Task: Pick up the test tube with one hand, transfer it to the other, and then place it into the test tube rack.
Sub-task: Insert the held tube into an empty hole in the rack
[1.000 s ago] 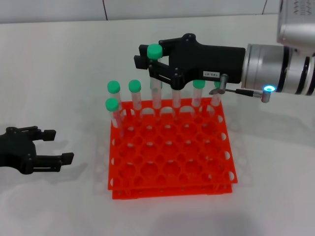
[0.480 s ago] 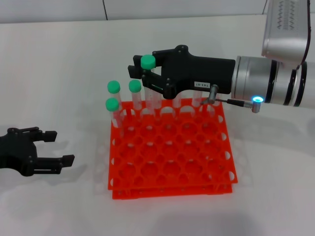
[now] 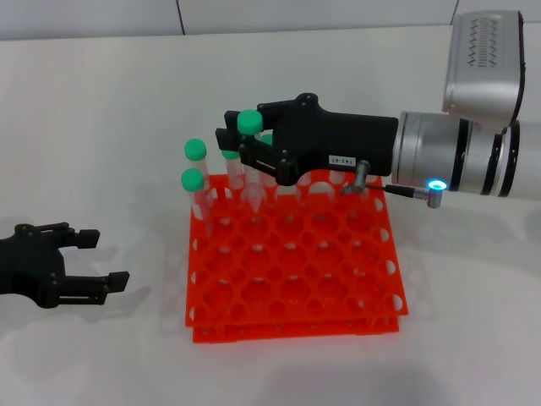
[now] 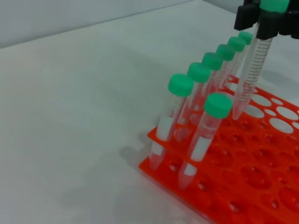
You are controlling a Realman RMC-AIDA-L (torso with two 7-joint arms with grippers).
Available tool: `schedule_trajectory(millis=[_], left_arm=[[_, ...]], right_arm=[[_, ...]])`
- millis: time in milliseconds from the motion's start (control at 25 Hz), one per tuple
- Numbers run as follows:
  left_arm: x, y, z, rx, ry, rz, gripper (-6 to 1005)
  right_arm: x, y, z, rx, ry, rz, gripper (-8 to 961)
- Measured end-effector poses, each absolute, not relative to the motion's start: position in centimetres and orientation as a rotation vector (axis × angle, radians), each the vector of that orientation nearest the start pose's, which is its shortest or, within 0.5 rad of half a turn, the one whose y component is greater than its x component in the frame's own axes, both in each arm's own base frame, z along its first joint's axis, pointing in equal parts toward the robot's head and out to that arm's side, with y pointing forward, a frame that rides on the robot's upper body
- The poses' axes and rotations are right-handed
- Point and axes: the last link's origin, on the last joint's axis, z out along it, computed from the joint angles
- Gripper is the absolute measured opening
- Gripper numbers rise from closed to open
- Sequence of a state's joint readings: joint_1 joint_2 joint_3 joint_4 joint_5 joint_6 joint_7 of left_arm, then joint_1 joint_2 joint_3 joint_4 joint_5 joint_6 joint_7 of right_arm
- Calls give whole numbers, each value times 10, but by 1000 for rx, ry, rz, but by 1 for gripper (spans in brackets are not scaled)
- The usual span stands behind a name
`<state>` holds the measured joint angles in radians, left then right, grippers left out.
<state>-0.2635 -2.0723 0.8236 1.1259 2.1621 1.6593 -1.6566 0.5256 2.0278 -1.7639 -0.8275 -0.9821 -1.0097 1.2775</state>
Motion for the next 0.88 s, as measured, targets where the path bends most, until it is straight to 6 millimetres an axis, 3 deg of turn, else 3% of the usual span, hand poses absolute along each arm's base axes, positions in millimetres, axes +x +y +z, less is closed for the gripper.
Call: schedule_trajectory(millis=[880], left_arm=[[-306,275,50,-2735,-768,-234,875]], right_arm=[[130,348,-80,-2666,339,1005,202]])
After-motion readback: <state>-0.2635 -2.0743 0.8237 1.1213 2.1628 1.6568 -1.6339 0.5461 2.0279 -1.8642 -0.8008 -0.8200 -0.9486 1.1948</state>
